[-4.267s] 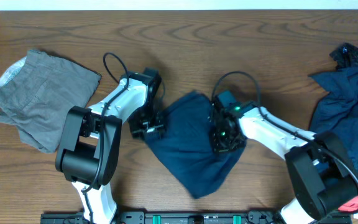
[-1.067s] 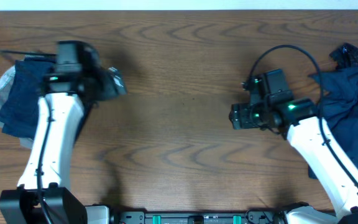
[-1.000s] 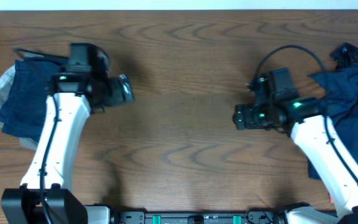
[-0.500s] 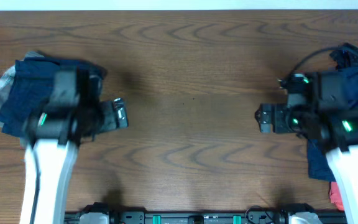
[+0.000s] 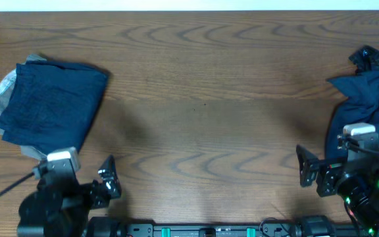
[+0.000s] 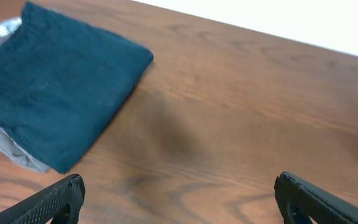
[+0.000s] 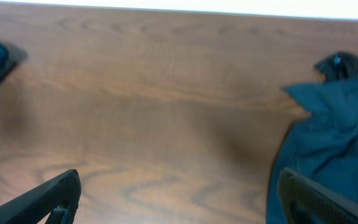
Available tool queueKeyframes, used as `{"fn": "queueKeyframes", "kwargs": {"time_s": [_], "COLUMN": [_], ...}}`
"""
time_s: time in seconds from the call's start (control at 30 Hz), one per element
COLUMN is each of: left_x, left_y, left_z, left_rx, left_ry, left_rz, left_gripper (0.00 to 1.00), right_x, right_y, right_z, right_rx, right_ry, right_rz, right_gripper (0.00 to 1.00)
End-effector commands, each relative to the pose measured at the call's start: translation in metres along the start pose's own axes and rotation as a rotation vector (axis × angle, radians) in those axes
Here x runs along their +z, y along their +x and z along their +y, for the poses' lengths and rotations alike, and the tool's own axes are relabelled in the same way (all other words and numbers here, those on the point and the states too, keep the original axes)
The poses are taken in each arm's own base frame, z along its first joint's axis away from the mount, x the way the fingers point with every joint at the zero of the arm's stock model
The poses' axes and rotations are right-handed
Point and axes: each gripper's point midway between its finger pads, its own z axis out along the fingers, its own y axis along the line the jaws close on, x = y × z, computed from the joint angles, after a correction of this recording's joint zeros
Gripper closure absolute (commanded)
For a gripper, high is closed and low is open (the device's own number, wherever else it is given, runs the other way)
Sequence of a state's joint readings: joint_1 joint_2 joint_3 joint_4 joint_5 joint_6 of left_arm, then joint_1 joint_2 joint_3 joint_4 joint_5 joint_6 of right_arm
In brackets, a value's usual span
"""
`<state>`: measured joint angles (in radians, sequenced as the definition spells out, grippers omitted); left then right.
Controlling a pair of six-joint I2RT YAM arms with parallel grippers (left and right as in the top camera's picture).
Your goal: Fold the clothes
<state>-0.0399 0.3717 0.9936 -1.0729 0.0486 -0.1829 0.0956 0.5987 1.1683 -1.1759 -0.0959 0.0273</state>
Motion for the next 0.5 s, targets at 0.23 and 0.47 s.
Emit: {"fn": "queueKeyframes", "kwargs": {"time_s": [0.23,0.47], "left_x": [-0.009,-0.009], "left_y": [-0.002,-0.002], "left_z": [0.003,0.003], "left_rx": [-0.003,-0.003], "left_ry": [-0.006,-0.006], "left_rz": [-0.050,-0.050], "left_gripper": [0.02,0.02], "right_x": [0.000,0.000], "right_y": [0.021,0.026], "right_z": [-0.004,-0.004], "right_rx": [-0.008,-0.006], "right_ry": [0.019,0.019], "right_rz": [0.085,0.105], "right_gripper": [0.01,0.01]}}
